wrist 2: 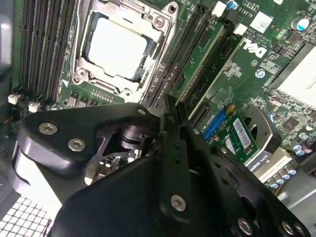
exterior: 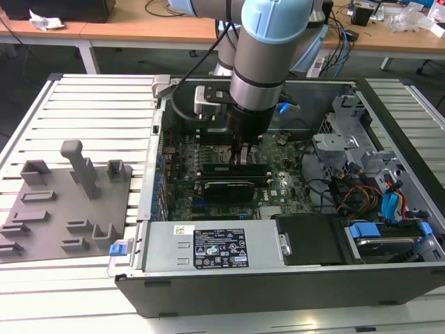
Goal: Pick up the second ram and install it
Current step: 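Insert the second ram into the second slot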
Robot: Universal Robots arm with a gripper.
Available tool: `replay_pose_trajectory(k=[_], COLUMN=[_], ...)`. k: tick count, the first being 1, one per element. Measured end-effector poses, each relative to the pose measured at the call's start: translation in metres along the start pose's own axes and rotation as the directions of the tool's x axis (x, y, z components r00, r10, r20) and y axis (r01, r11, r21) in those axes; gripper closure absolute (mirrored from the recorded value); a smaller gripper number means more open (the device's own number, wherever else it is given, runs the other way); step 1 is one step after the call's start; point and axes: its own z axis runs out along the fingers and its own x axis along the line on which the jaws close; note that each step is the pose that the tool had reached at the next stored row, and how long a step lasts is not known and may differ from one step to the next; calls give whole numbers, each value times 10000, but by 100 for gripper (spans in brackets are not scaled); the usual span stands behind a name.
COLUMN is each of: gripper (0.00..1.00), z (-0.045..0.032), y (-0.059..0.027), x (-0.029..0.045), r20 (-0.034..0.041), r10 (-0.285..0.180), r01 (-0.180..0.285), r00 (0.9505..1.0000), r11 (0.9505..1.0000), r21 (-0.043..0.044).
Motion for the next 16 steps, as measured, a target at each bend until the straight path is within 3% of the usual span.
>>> replay_pose_trajectory(k=[5, 10, 16], gripper=[86, 86, 86], z=[34, 56, 56], y=[-2, -2, 22], x=[-4, -6, -2], r20=[-55, -60, -51], r10=[4, 8, 2], r01=[-4, -7, -2], r00=[10000, 10000, 10000], r11=[10000, 10000, 10000], r21=[6, 9, 99])
